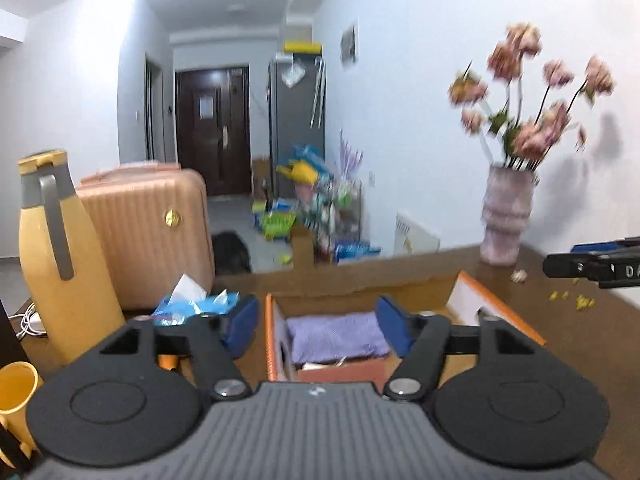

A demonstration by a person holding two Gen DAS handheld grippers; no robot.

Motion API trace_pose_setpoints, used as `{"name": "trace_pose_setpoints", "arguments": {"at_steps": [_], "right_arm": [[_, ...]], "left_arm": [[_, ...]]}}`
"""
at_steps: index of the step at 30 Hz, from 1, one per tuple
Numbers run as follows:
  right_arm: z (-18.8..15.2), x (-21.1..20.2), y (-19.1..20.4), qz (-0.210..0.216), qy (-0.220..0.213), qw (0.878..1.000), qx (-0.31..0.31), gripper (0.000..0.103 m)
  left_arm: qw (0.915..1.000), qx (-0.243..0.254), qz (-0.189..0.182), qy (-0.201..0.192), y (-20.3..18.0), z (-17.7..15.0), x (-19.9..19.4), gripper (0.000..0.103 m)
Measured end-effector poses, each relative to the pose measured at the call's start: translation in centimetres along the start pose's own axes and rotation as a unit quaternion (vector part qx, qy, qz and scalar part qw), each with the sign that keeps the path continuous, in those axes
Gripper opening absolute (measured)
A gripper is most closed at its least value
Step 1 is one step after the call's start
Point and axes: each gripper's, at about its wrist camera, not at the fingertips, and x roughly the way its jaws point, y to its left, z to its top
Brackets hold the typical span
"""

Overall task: Organize soft objects
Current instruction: 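Carry the pink sponge block into the box and open the right gripper, then withdraw both grippers from the box back over the table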

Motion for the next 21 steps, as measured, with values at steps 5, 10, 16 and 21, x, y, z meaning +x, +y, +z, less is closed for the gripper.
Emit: {"name": "trace_pose_setpoints", "arguments": {"at_steps": [5, 10, 16, 21], "right_arm": [[-0.8, -4.0, -1.1, -0.026, -0.047, 0.998, -0.024, 0.074], [-1.6, -6.2, -1.7, -0.026, -0.067, 0.997, -0.021, 0.074], [-8.2, -10.1, -0.4, -0.023, -0.094, 0.995, -0.019, 0.08], [-16.8, -13.7, 1.2, -0.03, -0.078, 0.996, -0.013, 0.085]], "left_arm": [[0.9998, 0.006, -0.004, -0.018, -2.3, 0.1, -1.8, 0.075], [0.9994, 0.011, 0.003, -0.032, -3.9, -0.6, -3.6, 0.077], [0.9988, 0.007, 0.005, -0.048, -6.0, -6.6, -8.7, 0.09], [0.9995, 0.0, -0.011, -0.03, -7.0, -13.0, -12.2, 0.1]]}}
